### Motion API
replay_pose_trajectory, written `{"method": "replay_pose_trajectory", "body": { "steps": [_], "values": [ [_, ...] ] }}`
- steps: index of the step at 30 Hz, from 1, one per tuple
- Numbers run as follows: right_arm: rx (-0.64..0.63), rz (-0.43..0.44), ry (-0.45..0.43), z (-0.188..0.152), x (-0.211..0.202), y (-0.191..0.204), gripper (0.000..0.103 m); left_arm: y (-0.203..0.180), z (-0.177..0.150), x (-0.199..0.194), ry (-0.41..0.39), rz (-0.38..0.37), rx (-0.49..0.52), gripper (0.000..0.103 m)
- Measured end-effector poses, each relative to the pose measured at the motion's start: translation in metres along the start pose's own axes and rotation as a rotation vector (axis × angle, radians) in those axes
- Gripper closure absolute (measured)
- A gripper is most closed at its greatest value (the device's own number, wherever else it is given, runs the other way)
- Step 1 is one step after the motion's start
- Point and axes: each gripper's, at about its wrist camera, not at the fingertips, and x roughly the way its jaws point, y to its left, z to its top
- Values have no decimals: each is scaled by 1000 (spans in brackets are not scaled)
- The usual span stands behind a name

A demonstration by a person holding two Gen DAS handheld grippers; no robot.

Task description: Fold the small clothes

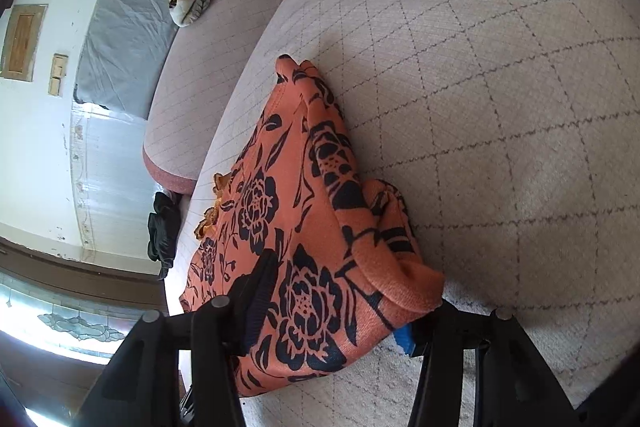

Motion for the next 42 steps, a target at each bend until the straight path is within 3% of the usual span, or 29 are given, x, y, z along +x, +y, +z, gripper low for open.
{"method": "replay_pose_trajectory", "body": {
  "steps": [1,2,3,5,7,10,11,12,15,20,26,32,34,36,38,42],
  "values": [
    [-11,-5,-1,1,0,2,52,1,2,-4,-4,-19,-10,31],
    [-23,-16,-2,1,0,4,64,2,3,-9,-19,-27,-25,31],
    [-35,-37,-1,1,0,5,68,3,3,-16,-44,-24,-37,31],
    [-39,-52,4,1,2,4,68,1,2,-19,-76,-17,-37,31],
    [-50,-64,-1,1,3,5,67,-3,-3,5,18,-37,-22,31],
    [-66,-91,-16,0,6,7,67,-10,-6,7,-7,0,29,28],
    [-78,-95,-16,1,7,9,68,-7,-5,6,1,-14,13,28],
    [-106,-104,-15,1,8,13,78,-3,-4,6,8,-32,-3,29],
    [-211,-139,-23,0,5,36,84,1,-6,4,4,-62,-12,29],
    [-386,-128,-91,-7,-15,98,87,44,2,-24,-46,-156,-206,37],
    [-705,-49,-128,-61,-16,210,90,137,-11,-74,-189,-64,-470,37],
    [-978,11,11,-161,45,277,90,223,-51,-85,-212,62,-679,37],
    [-1036,-1,106,-191,80,276,90,241,-60,-73,-182,80,-721,37],
    [-1082,-66,236,-218,125,261,91,254,-73,-61,-148,93,-758,37],
    [-1048,-121,376,-231,163,234,90,260,-80,-53,-121,76,-783,38],
    [-1012,-72,324,-221,144,241,93,261,-80,-48,-123,46,-803,38]
  ]
}}
